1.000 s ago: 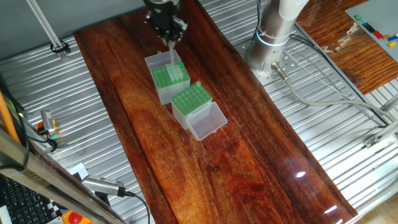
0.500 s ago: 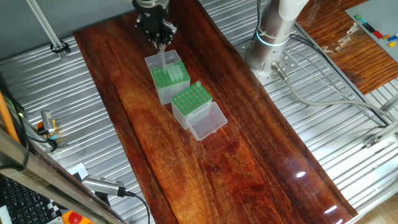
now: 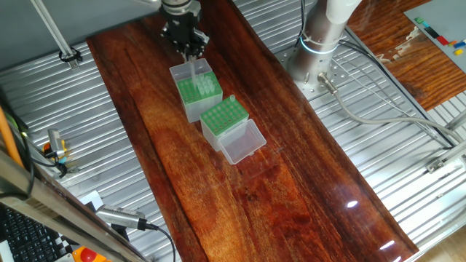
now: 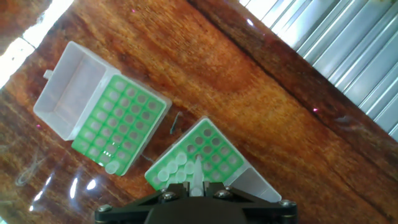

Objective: Transfer all large pipette tips from one holder to another

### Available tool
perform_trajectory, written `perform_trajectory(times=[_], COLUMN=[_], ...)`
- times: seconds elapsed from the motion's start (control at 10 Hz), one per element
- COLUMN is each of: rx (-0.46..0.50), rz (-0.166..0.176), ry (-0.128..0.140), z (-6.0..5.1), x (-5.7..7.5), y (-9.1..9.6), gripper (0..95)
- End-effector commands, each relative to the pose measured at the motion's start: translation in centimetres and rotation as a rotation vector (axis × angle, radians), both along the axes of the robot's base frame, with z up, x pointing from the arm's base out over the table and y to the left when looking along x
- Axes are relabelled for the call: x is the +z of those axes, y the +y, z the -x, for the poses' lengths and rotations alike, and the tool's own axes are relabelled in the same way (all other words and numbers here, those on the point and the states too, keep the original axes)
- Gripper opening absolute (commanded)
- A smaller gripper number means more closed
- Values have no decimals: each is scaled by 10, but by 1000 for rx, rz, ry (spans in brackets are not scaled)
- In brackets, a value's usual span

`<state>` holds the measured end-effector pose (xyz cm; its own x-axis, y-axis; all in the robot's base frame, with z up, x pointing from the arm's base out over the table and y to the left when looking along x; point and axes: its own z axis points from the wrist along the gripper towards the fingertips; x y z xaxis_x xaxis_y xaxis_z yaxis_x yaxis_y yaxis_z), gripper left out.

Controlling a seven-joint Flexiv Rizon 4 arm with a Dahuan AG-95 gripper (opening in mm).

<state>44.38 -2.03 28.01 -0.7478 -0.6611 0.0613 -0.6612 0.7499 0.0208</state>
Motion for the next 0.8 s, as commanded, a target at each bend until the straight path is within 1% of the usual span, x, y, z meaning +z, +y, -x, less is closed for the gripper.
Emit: perform_trajectory(times=[0.1, 0.3, 0.4, 0.5, 0.6, 0.7, 0.8], rx=[1, 4, 9, 13, 17, 18, 17], rz=[0, 0, -1, -2, -1, -1, 0], ry=[-3, -6, -9, -12, -12, -13, -13], z=[0, 0, 1, 1, 1, 2, 2], x=[-1, -6, -12, -18, -23, -25, -27], y=[0, -1, -2, -2, -3, -3, -2], gripper=[0, 0, 0, 190, 190, 380, 380])
